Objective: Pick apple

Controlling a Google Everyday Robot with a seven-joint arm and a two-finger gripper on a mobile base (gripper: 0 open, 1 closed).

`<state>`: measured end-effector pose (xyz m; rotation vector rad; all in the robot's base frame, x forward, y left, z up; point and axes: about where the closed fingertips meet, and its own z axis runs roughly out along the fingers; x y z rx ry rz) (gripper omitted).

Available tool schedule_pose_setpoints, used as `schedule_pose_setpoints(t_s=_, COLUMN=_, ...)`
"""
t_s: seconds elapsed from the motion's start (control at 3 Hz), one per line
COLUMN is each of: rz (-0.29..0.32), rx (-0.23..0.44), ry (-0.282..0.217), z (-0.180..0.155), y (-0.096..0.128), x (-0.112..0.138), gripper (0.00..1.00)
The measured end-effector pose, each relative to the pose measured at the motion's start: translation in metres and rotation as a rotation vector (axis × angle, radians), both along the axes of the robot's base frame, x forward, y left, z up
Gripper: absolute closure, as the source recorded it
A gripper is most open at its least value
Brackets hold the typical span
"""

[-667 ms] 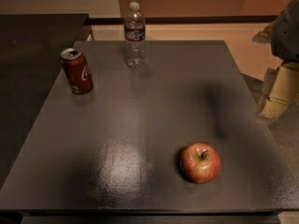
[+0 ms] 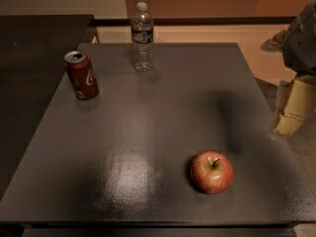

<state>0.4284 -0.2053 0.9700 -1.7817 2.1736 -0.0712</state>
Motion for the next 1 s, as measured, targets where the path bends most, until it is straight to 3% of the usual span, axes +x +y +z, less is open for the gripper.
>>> schedule_pose_setpoints(t_s=0.33, rz=0.096, rx=0.032, ry=0.022, z=-0.019, y=0.022, x=-0.018, gripper=0.0)
schedule_pose_setpoints(t_s=1.0, rz=0.219, rx=0.105, ry=0.085, z=-0.065, y=0.065, x=-0.056, gripper=0.0)
